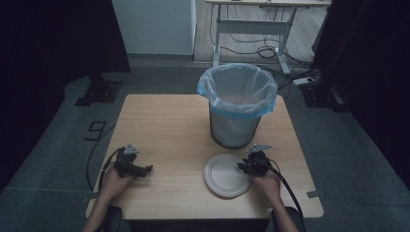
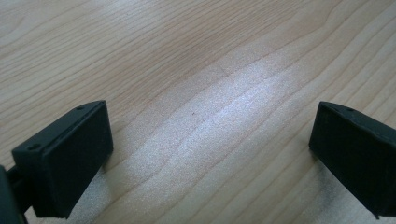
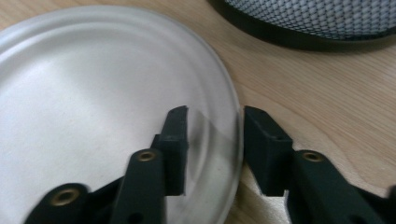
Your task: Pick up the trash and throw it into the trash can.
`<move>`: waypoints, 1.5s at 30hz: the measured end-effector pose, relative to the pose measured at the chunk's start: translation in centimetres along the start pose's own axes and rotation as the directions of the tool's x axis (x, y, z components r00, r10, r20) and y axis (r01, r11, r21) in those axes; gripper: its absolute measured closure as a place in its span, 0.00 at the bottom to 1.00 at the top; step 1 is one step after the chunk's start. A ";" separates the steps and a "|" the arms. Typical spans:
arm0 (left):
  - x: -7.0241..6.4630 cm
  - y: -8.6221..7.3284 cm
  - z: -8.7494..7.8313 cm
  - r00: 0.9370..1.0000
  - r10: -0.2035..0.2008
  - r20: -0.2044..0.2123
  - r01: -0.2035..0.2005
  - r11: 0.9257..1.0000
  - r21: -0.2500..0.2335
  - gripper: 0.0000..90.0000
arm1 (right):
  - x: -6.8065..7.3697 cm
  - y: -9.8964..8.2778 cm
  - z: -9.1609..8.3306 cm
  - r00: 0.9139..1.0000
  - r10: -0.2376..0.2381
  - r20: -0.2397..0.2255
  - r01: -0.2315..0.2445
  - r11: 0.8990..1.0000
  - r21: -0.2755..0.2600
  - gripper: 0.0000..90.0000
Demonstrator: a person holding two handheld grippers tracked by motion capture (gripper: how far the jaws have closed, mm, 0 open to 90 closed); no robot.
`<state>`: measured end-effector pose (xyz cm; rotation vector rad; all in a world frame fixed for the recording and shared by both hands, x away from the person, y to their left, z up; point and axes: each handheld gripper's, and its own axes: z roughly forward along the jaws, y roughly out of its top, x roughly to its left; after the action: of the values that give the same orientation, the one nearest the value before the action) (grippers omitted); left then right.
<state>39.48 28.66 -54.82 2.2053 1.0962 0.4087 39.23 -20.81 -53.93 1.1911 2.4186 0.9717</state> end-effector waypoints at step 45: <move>0.0 0.0 0.0 1.000 0.000 -0.001 0.000 1.000 0.000 0.00 | -1.4 5.1 -8.4 0.997 0.000 -0.083 -0.001 1.000 -0.020 0.88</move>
<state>39.48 28.66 -54.83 2.2058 1.0962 0.4096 38.87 -23.45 -44.34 1.1664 2.4664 1.0635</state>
